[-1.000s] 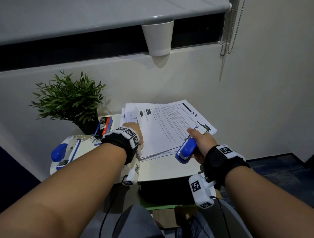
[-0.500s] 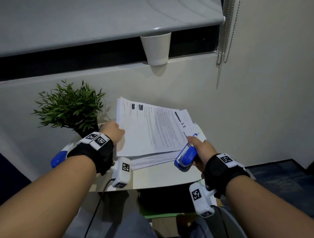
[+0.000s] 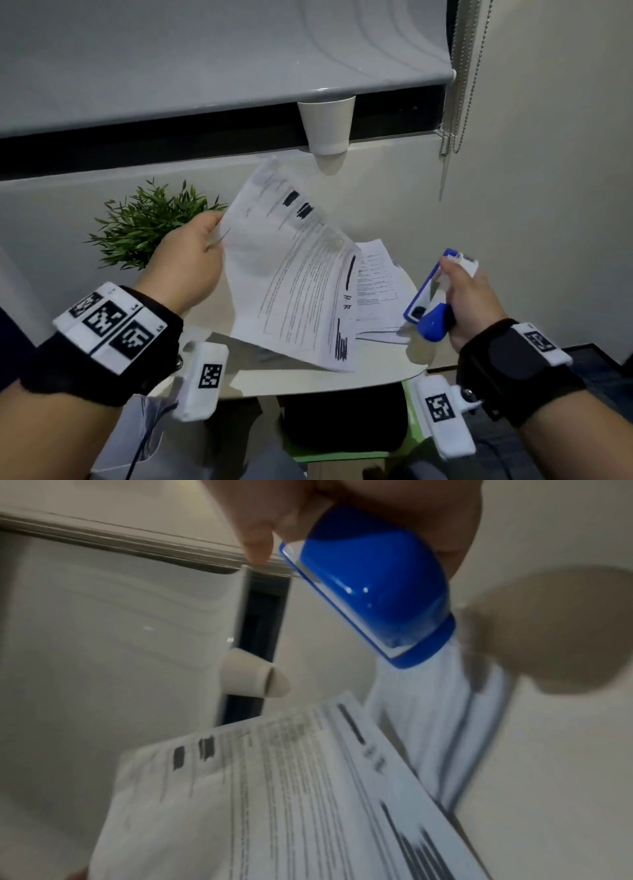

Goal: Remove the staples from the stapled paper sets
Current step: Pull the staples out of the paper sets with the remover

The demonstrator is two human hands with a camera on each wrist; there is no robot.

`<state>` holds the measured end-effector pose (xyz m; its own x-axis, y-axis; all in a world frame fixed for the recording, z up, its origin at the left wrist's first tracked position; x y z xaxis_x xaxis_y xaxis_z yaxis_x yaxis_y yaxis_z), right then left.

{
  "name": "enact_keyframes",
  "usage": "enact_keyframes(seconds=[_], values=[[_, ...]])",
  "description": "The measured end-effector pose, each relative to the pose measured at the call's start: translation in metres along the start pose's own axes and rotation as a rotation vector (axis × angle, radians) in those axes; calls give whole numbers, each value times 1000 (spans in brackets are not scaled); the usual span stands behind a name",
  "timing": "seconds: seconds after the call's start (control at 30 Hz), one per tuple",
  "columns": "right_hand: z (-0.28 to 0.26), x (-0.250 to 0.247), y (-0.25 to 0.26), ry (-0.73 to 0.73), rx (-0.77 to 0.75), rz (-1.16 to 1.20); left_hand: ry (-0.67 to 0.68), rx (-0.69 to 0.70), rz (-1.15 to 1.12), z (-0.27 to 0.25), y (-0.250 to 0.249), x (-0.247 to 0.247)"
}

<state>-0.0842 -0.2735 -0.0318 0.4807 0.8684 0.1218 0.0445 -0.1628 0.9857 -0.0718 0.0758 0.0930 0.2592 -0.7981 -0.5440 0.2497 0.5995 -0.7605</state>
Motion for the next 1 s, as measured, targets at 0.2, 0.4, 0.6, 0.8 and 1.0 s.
enact_keyframes(seconds=[0.2, 0.4, 0.6, 0.8, 1.0], values=[[-58, 35, 84, 299, -475, -340, 146, 229, 55, -15, -62, 7], [-88, 64, 104, 459, -915, -1053, 394, 317, 83, -23, -81, 33], [-63, 44, 74, 385, -724, -943, 342, 89, 178, -11, -38, 37], [-50, 20, 78, 154, -618, -576, 386, 77, 234, -26, -21, 64], [-60, 18, 121, 284, -675, 0, 436, 110, 162, -41, -40, 89]])
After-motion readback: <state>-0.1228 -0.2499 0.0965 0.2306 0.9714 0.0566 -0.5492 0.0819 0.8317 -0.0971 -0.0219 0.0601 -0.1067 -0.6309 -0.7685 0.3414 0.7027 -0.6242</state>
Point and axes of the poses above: each hand's wrist, its own z-axis towards the middle knuckle, its own x-axis out of the palm, y = z × x, the point moved 7 cm from there along z, towards the middle knuckle, and after that the axes turned 14 degrees about -z, right-handed, at the moved point
